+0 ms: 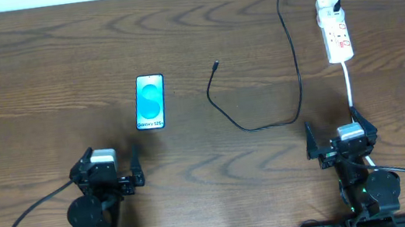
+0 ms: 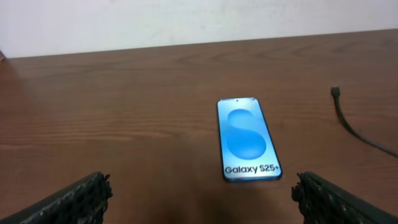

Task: Plug charger to phone and switch on socket
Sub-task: 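Move the left gripper forward over the Galaxy S25 phone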

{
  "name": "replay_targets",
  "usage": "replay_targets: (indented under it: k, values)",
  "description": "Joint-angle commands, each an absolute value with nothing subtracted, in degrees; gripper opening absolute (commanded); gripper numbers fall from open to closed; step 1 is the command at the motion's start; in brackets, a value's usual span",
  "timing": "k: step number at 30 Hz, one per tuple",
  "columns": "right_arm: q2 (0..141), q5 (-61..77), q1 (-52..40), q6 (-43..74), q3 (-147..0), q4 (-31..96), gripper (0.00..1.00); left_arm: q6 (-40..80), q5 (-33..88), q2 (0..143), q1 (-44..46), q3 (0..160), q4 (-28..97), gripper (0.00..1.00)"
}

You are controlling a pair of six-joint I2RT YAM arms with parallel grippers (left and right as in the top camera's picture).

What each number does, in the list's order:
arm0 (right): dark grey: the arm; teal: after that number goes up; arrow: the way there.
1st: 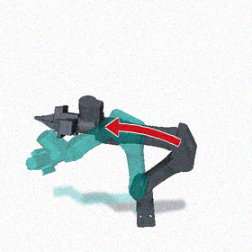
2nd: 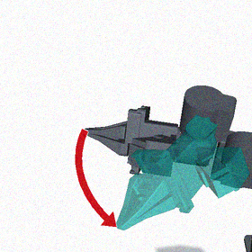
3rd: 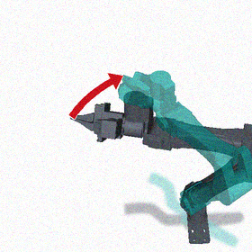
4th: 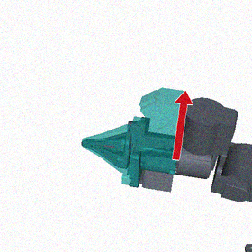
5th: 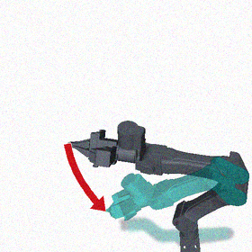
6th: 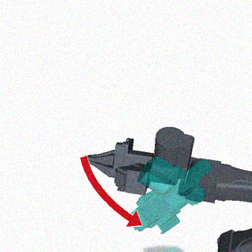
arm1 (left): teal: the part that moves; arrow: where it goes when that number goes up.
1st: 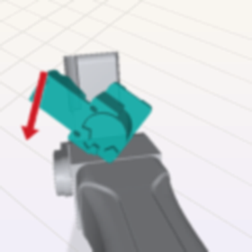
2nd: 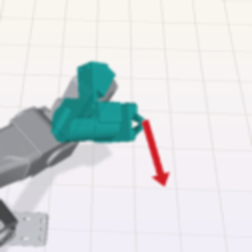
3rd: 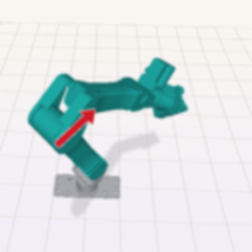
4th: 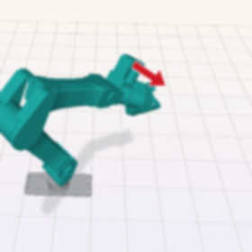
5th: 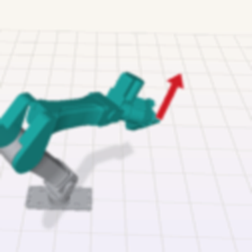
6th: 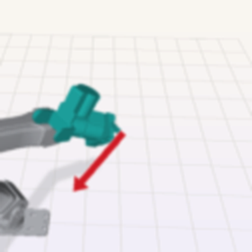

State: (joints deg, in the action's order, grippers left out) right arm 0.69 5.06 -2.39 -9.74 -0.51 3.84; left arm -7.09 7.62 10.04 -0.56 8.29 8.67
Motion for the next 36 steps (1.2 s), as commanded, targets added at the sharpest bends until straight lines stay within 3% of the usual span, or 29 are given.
replay_targets:
  k: [1,16,36]
  values:
    - [0.38,4.47,-2.76,-10.35,-0.32,4.01,0.99,-6.09,8.43,12.97,-0.69,12.82,8.32,0.97]
    - [0.38,4.47,-2.76,-10.35,-0.32,4.01,0.99,1.85,8.6,23.62,-0.69,29.61,14.33,0.97]
    - [0.38,4.47,-2.76,-10.37,-0.32,4.01,0.99,1.83,9.52,52.16,-0.67,66.43,43.35,0.97]
